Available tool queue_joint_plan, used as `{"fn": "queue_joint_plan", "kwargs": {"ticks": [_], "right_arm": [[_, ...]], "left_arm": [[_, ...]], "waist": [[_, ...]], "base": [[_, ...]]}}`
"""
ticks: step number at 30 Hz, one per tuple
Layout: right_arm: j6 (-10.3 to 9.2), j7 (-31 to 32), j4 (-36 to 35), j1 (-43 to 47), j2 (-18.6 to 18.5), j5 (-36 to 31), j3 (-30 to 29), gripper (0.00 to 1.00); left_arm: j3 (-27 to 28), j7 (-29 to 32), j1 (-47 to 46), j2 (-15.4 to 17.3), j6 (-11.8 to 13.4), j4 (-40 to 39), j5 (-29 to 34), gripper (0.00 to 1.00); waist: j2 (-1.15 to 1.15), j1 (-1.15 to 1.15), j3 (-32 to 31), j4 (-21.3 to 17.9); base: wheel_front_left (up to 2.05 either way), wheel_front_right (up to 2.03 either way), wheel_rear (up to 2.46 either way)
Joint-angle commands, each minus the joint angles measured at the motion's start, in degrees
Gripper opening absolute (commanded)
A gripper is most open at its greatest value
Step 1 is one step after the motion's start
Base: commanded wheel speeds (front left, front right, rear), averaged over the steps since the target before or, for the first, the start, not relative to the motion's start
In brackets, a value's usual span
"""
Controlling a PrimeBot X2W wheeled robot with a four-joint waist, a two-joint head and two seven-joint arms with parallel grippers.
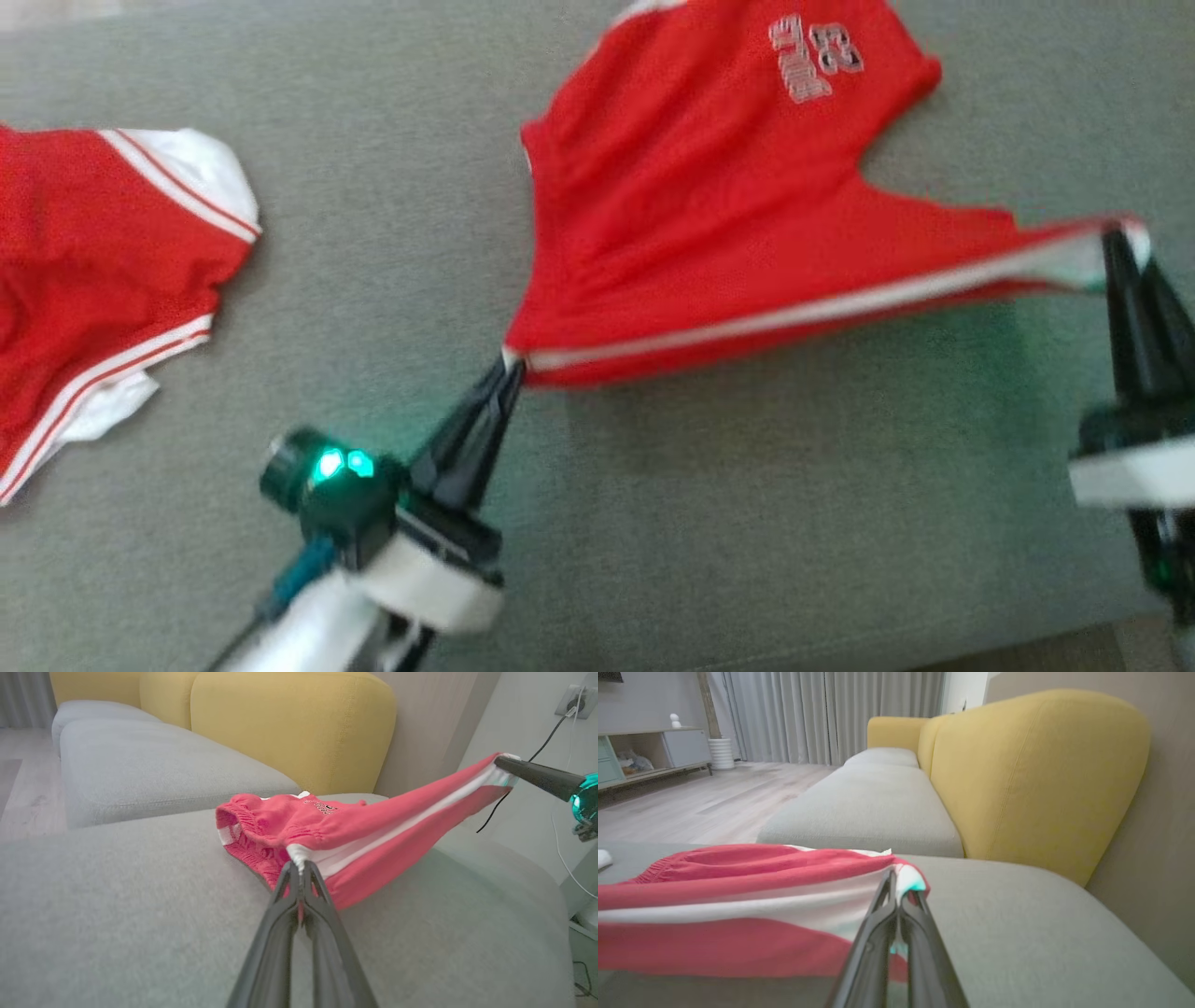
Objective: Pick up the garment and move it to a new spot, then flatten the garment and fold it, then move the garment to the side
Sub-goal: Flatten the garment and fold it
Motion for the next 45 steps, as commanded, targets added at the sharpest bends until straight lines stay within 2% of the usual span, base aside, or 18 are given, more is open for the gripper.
{"fn": "queue_joint_plan", "kwargs": {"ticks": [1, 6, 11, 18, 22, 23, 26, 29, 32, 33, 34, 35, 36, 37, 38, 39, 40, 45], "right_arm": [[0.39, 0.35, -2.97, 1.25, -0.79, -0.43, -0.89, 0.00], [0.39, 3.60, -11.02, 7.19, 2.54, -1.79, -6.09, 0.00], [0.39, 7.62, -9.70, 1.14, 1.60, -1.21, -6.15, 0.00], [0.39, 10.37, 3.54, -16.82, -3.04, -0.02, 0.40, 0.00], [0.39, 9.85, 13.16, -28.13, -4.44, 0.99, 5.83, 0.02], [0.39, 9.38, 15.44, -30.83, -4.35, 1.41, 7.04, 0.04], [0.39, 7.17, 24.23, -40.16, -3.93, 2.55, 11.32, 0.00], [0.39, 5.27, 29.96, -45.46, -3.40, 3.12, 14.15, 0.00], [0.39, 3.74, 35.35, -49.09, -2.83, 4.07, 16.73, 0.00], [0.39, 3.35, 37.05, -49.94, -2.55, 4.73, 17.41, 0.14], [0.39, 2.88, 38.60, -50.65, -2.21, 5.59, 17.87, 0.91], [0.39, 2.23, 40.02, -51.24, -1.91, 6.51, 18.03, 1.00], [0.39, 1.62, 41.22, -51.62, -1.68, 7.24, 18.38, 1.00], [0.39, 1.16, 42.28, -51.70, -1.51, 7.93, 18.93, 1.00], [0.39, 0.77, 43.28, -51.63, -1.48, 8.58, 19.45, 1.00], [0.39, 0.77, 43.28, -51.63, -1.48, 8.58, 19.45, 1.00], [0.39, 0.42, 44.13, -51.39, -1.39, 9.38, 19.93, 1.00], [0.39, -0.36, 45.85, -48.99, -1.49, 14.33, 22.50, 1.00]], "left_arm": [[2.95, -0.28, -1.16, 1.06, 0.83, -2.84, 0.24, 0.00], [3.48, -0.29, 2.65, 0.11, 0.92, -7.50, 0.23, 0.00], [3.22, 1.22, -3.62, -1.50, -1.33, -6.35, 0.19, 0.00], [3.79, 6.46, -19.48, -7.38, -2.82, 3.20, -0.34, 0.00], [4.13, 9.06, -26.96, -9.57, -1.97, 10.09, 0.66, 0.00], [4.19, 9.43, -28.56, -9.79, -1.27, 11.61, 1.43, 0.00], [4.33, 9.04, -33.21, -11.03, 1.54, 16.10, 4.05, 0.00], [4.35, 7.27, -35.21, -11.82, 2.32, 18.14, 4.97, 0.00], [4.23, 5.08, -36.01, -12.77, 1.41, 19.51, 4.48, 0.00], [3.85, 4.49, -36.25, -12.92, 1.12, 20.00, 4.73, 0.00], [3.61, 4.00, -36.35, -13.11, 0.94, 20.52, 4.83, 0.00], [3.27, 3.59, -36.52, -13.18, 1.15, 21.07, 5.33, 0.00], [3.07, 3.05, -36.60, -13.30, 1.47, 21.48, 5.75, 0.00], [3.02, 2.57, -36.44, -13.51, 1.77, 21.82, 5.84, 0.16], [2.99, 2.13, -36.20, -13.71, 2.14, 22.04, 5.97, 0.42], [2.99, 2.13, -36.20, -13.71, 2.14, 22.04, 5.97, 0.42], [2.98, 1.68, -35.90, -13.84, 2.76, 22.17, 6.26, 1.00], [3.19, 0.17, -32.79, -14.12, 5.91, 20.90, 7.64, 1.00]], "waist": [[0.00, 0.02, -0.45, 0.70], [0.00, 0.02, 0.24, 2.05], [0.00, 0.02, 2.47, 3.07], [0.00, 0.02, 7.21, 4.02], [0.00, 0.02, 10.36, 4.20], [0.00, 0.02, 11.13, 4.22], [0.00, 0.02, 13.96, 4.84], [0.00, 0.02, 15.56, 5.51], [0.00, 0.02, 16.35, 6.15], [0.00, 0.02, 16.46, 6.34], [0.00, 0.02, 16.49, 6.50], [0.00, 0.02, 16.46, 6.65], [0.00, 0.02, 16.35, 6.80], [0.00, 0.02, 16.13, 6.90], [0.00, 0.02, 15.88, 6.96], [0.00, 0.02, 15.88, 6.96], [0.00, 0.02, 15.55, 6.97], [0.00, 0.02, 13.69, 6.72]], "base": [[0.00, 0.00, 0.00], [0.00, 0.00, 0.00], [0.00, 0.00, 0.00], [0.00, 0.00, 0.00], [0.00, 0.00, 0.00], [0.00, 0.00, 0.00], [0.00, 0.00, 0.00], [0.00, 0.00, 0.00], [0.00, 0.00, 0.00], [0.00, 0.00, 0.00], [0.00, 0.00, 0.00], [0.00, 0.00, 0.00], [0.00, 0.00, 0.00], [0.00, 0.00, 0.00], [0.00, 0.00, 0.00], [0.00, 0.00, 0.00], [0.00, 0.00, 0.00], [0.00, 0.00, 0.00]]}}
